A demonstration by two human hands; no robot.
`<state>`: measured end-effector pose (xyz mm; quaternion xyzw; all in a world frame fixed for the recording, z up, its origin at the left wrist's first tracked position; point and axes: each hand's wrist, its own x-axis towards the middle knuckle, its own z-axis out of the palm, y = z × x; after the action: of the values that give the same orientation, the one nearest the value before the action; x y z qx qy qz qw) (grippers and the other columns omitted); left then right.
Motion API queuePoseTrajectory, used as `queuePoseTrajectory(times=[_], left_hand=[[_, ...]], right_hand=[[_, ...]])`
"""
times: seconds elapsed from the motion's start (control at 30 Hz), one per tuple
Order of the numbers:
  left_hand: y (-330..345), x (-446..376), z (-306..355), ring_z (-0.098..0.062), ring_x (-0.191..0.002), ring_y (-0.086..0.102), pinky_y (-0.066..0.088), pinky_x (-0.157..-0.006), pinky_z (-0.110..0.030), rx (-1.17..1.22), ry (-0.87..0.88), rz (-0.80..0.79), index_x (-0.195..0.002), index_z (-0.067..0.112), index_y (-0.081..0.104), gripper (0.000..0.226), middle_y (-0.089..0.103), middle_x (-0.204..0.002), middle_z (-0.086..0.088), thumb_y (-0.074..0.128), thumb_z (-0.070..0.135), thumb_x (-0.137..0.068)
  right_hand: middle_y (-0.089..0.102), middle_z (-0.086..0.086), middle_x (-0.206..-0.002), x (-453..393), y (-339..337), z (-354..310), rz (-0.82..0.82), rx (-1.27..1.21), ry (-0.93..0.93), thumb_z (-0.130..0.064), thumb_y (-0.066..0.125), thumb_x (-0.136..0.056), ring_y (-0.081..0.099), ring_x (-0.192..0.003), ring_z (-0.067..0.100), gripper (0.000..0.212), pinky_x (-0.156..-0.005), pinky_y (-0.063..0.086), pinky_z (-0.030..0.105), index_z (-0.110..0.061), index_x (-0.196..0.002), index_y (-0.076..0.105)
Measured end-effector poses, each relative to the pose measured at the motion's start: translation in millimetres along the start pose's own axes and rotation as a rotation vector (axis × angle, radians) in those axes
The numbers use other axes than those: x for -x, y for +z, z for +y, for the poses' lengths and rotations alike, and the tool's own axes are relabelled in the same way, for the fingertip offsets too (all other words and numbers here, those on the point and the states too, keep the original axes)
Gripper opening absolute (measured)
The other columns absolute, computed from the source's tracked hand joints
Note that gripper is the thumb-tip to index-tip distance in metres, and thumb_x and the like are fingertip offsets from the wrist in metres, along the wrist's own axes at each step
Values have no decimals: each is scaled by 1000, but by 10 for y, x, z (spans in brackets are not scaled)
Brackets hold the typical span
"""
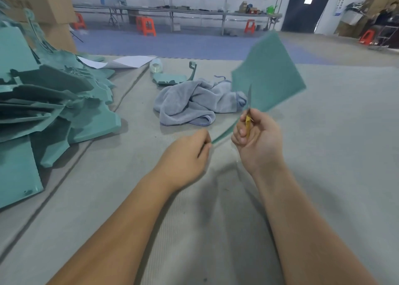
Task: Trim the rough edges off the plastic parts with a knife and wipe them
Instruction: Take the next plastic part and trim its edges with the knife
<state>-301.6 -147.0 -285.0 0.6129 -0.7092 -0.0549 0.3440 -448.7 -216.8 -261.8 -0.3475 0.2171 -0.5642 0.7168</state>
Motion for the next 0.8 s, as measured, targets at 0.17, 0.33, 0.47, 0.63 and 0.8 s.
queuePoseTrajectory(times=[0.17, 0.33, 0.47, 0.63, 0.8], left_hand=[[28, -39, -58, -6, -66, 49, 36, -60, -23, 176, -135, 31, -81, 20, 49, 17, 53, -65, 14, 47, 21, -98], [-102, -98, -168, -7, -50, 38, 30, -51, -25, 613, -513, 185, -78, 20, 50, 22, 45, -54, 13, 43, 24, -99], [-165, -113, -168, -8, -42, 22, 16, -40, -20, 952, -582, 174, -88, 13, 47, 18, 30, -50, 5, 37, 17, -102], [-179, -112, -137, -7, -35, 22, 17, -34, -15, 1055, -591, 82, -82, 11, 45, 25, 33, -44, 3, 32, 15, -103], [-166, -106, -114, -8, -40, 28, 22, -35, -16, 1308, -565, 50, -78, 11, 44, 25, 41, -49, 1, 35, 12, -101]], right_hand=[[45, -1, -54, -21, -22, 53, -31, 123, 8, -16, 38, -97, 34, -42, 10, 24, -46, 19, 24, -10, -77, 50], [48, -1, -46, -8, 65, 188, -15, 507, 53, -15, 48, -96, 37, -37, 8, 30, -38, 25, 19, -12, -68, 58], [48, 0, -44, 59, 151, 255, -70, 698, 87, -15, 50, -98, 36, -32, 5, 31, -34, 27, 16, -12, -68, 57], [46, 6, -45, 123, 192, 273, -227, 745, 132, -13, 47, -100, 30, -31, 7, 33, -34, 25, 17, -11, -68, 55], [47, 4, -45, 142, 179, 272, -305, 754, 130, -13, 47, -100, 31, -34, 10, 32, -37, 22, 21, -12, -69, 56]])
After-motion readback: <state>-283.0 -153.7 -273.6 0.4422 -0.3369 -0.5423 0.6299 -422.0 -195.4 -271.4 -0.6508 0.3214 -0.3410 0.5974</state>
